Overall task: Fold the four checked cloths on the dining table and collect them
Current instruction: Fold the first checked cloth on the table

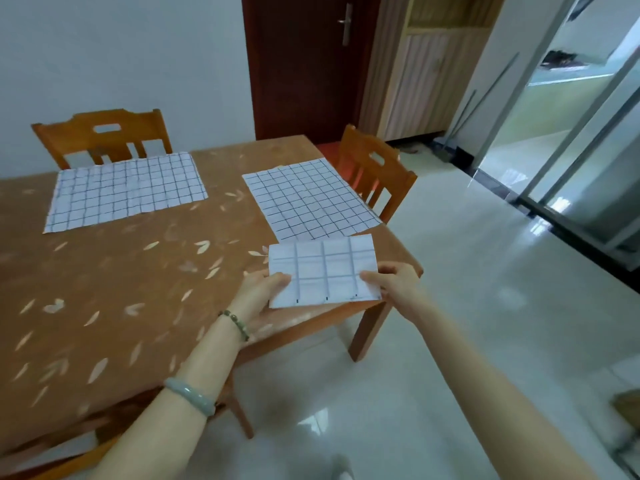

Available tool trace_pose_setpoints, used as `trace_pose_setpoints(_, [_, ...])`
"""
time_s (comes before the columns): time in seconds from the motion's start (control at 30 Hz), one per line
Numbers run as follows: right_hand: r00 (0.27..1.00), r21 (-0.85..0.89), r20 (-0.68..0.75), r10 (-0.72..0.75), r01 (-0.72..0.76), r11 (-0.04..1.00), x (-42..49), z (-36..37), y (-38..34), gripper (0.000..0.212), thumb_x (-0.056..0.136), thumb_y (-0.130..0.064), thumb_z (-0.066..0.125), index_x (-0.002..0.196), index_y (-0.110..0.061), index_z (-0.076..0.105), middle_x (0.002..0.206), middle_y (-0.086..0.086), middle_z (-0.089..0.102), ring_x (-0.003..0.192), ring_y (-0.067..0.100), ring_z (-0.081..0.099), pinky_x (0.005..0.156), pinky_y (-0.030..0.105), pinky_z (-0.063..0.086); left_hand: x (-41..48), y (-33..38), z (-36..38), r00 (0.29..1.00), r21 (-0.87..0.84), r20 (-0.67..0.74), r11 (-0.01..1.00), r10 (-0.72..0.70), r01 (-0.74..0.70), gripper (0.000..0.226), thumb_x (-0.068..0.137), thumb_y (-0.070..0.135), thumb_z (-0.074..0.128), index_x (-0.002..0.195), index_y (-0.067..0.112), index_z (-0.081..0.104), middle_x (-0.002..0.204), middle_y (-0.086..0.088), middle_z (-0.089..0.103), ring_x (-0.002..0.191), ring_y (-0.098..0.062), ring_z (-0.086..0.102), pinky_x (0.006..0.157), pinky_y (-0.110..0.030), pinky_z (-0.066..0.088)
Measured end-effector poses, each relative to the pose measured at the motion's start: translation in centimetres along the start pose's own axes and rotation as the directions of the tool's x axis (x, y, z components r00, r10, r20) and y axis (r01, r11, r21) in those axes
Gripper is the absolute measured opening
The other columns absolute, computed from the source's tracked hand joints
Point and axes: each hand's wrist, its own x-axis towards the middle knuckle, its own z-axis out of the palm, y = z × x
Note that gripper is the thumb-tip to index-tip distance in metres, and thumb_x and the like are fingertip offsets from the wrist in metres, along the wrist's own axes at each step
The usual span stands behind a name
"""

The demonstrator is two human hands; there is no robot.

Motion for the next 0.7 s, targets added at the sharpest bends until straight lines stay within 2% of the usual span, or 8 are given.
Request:
trace_pose_setpoints(0.1, [1.000, -0.042, 0.017, 0.024, -0.023, 0.999, 3.0, -4.5, 0.7, 0.006, 0.075, -0.013, 0.076, 0.079, -0.009, 0.073, 0.076, 0.005, 0.071, 0.067, 0.020, 0.065, 0.060, 0.031, 0.050, 1.6, -0.1, 4.8, 1.000, -0.027, 0.013, 0.999, -0.016, 0.017, 0.011, 0.090, 0.000, 0.054, 0.091, 0.000, 0.065, 0.085, -0.011, 0.074, 0.081, -0.024, 0.069, 0.069, -0.035, 0.057])
trace_pose_setpoints(0.2, [0.998, -0.057, 0.029, 0.063, -0.061, 0.997, 5.6, -7.7, 1.2, 0.014, 0.072, -0.016, 0.077, 0.083, -0.008, 0.073, 0.084, 0.011, 0.072, 0.073, 0.023, 0.067, 0.072, 0.040, 0.055, 2.9, -0.4, 8.4, 0.997, -0.133, 0.033, 0.989, -0.065, 0.069, 0.012, 0.093, -0.002, 0.052, 0.099, -0.008, 0.060, 0.089, -0.017, 0.070, 0.067, -0.020, 0.071, 0.051, -0.032, 0.056])
trace_pose_setpoints(0.27, [0.995, -0.069, 0.027, 0.092, -0.090, 0.993, 7.7, -9.4, 1.7, 0.022, 0.065, -0.023, 0.077, 0.082, -0.010, 0.074, 0.084, 0.009, 0.073, 0.079, 0.029, 0.069, 0.078, 0.045, 0.056, 5.0, -0.8, 10.2, 0.998, -0.157, -0.016, 0.986, -0.065, 0.061, 0.016, 0.093, 0.005, 0.056, 0.095, -0.009, 0.063, 0.099, -0.021, 0.067, 0.075, -0.022, 0.071, 0.055, -0.033, 0.057])
trace_pose_setpoints(0.3, [0.995, -0.077, 0.029, 0.100, -0.098, 0.992, 8.5, -9.9, 1.9, 0.026, 0.061, -0.027, 0.077, 0.081, -0.011, 0.075, 0.084, 0.008, 0.074, 0.083, 0.032, 0.069, 0.080, 0.047, 0.055, 5.8, -0.8, 10.7, 0.998, -0.127, -0.042, 0.991, -0.051, 0.046, 0.017, 0.093, 0.008, 0.057, 0.087, -0.005, 0.065, 0.096, -0.019, 0.068, 0.075, -0.021, 0.070, 0.056, -0.030, 0.056])
trace_pose_setpoints(0.37, [0.993, -0.094, 0.030, 0.115, -0.112, 0.989, 10.7, -10.9, 2.7, 0.026, 0.059, -0.031, 0.077, 0.079, -0.014, 0.075, 0.084, 0.008, 0.074, 0.088, 0.035, 0.069, 0.082, 0.052, 0.055, 8.0, -1.2, 11.9, 0.996, -0.052, -0.076, 0.998, -0.038, 0.034, 0.024, 0.094, 0.008, 0.055, 0.072, 0.003, 0.062, 0.070, -0.008, 0.068, 0.061, -0.017, 0.063, 0.051, -0.021, 0.050])
trace_pose_setpoints(0.43, [0.990, -0.102, 0.037, 0.138, -0.133, 0.986, 12.9, -11.9, 3.2, 0.018, 0.065, -0.024, 0.077, 0.079, -0.013, 0.074, 0.085, 0.010, 0.074, 0.088, 0.036, 0.069, 0.082, 0.054, 0.055, 10.2, -1.6, 13.0, 0.996, -0.006, -0.080, 0.999, -0.047, 0.047, 0.024, 0.094, 0.007, 0.054, 0.072, 0.004, 0.059, 0.055, 0.002, 0.063, 0.049, -0.010, 0.058, 0.044, -0.015, 0.043])
trace_pose_setpoints(0.57, [0.984, -0.134, 0.028, 0.176, -0.171, 0.976, 18.3, -14.0, 4.0, 0.007, 0.076, -0.011, 0.074, 0.083, -0.009, 0.072, 0.087, 0.018, 0.071, 0.078, 0.033, 0.066, 0.078, 0.052, 0.053, 15.4, -2.6, 14.7, 0.992, 0.012, -0.073, 0.994, -0.105, 0.106, 0.011, 0.089, 0.012, 0.064, 0.093, 0.002, 0.067, 0.088, -0.012, 0.069, 0.074, -0.023, 0.063, 0.066, -0.028, 0.052])
trace_pose_setpoints(0.7, [0.972, -0.216, 0.020, 0.235, -0.226, 0.950, 23.7, -15.4, 4.6, 0.009, 0.076, -0.007, 0.073, 0.085, -0.007, 0.070, 0.089, 0.019, 0.071, 0.077, 0.028, 0.065, 0.076, 0.045, 0.055, 19.3, -3.0, 16.9, 0.982, 0.002, -0.108, 0.987, -0.156, 0.158, 0.003, 0.088, 0.009, 0.066, 0.088, 0.012, 0.066, 0.086, -0.001, 0.069, 0.087, -0.020, 0.065, 0.061, -0.021, 0.053])
